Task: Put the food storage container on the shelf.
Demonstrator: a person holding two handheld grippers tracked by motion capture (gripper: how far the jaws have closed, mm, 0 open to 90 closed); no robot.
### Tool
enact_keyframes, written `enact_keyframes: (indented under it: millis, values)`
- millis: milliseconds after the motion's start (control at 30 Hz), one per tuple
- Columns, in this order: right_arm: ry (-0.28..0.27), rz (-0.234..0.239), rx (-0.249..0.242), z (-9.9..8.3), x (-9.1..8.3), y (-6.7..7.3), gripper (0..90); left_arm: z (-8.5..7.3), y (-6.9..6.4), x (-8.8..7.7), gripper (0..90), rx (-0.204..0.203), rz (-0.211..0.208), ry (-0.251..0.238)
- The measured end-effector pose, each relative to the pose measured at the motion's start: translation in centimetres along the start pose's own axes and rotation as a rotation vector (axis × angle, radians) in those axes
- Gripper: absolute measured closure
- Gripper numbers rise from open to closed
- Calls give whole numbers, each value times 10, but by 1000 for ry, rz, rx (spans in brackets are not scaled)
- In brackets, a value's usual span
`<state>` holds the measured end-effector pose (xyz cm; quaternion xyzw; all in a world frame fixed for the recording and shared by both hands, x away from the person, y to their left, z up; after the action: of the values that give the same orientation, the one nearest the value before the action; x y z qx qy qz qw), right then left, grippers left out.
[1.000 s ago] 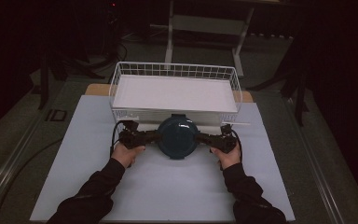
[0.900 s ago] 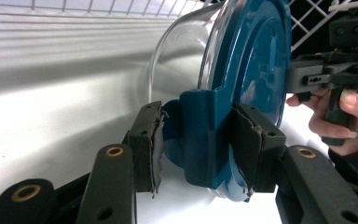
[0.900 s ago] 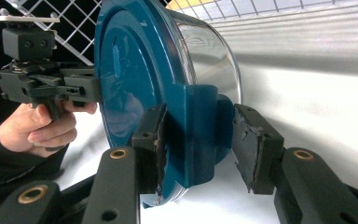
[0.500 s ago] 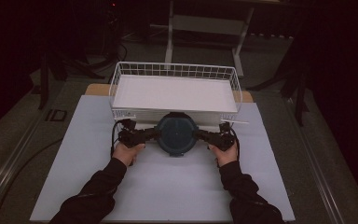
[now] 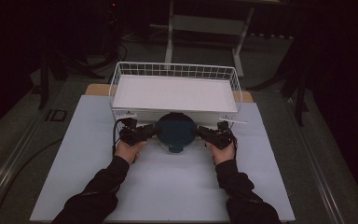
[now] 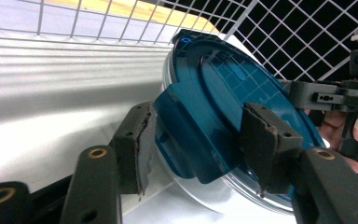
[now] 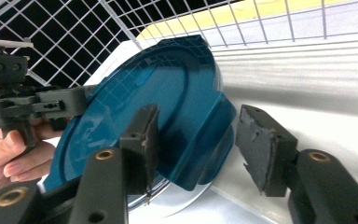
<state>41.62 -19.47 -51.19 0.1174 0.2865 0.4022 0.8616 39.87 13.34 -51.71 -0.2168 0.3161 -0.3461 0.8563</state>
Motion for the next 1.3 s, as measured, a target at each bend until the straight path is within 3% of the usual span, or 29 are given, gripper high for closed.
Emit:
enact_keyframes:
  millis: [167, 267, 367, 467, 600, 667, 800, 967, 1133, 1200, 1300]
  values:
    - [6, -21, 5, 2, 0, 2, 482, -1, -1, 0, 435, -15, -5, 3]
    - [3, -21, -18, 3, -1, 5, 468, -2, -4, -2, 414, 12, 17, 2]
    - [-3, -25, -27, 4, -4, 8, 444, -3, -6, -4, 372, 17, -15, 15]
    - [-5, -29, -37, 5, -7, 12, 433, -3, -9, -10, 293, 58, -39, 20]
    - [9, -35, -76, 5, -11, 20, 401, -5, -14, -18, 196, 65, -43, 5]
    - [13, -36, -103, 5, -14, 23, 391, -6, -17, -21, 152, 60, -67, 15]
    - [11, -18, -108, 2, -22, 29, 378, -13, -23, -26, 0, 131, -56, 56]
    - [11, -16, -126, -4, -31, 41, 380, -20, -30, -36, 0, 167, -66, 64]
    - [10, 1, -135, -8, -37, 54, 404, -24, -38, -45, 0, 173, -92, 62]
    - [23, 21, -143, -14, -37, 66, 469, -28, -42, -49, 0, 200, -82, 75]
    - [52, 31, -153, -21, -35, 77, 541, -32, -44, -53, 0, 194, -73, 78]
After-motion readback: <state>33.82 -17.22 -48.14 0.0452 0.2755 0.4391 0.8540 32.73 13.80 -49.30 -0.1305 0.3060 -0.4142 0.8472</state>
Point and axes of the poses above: each handheld gripper's, and its own axes: x roughly forward along the jaws, z roughly out of its top, y roughly to its left, the point moved 1 cm from there along x, roughly forward along the jaws, and after that the axes turned 6 degrees about -x, right-handed, at the moved point
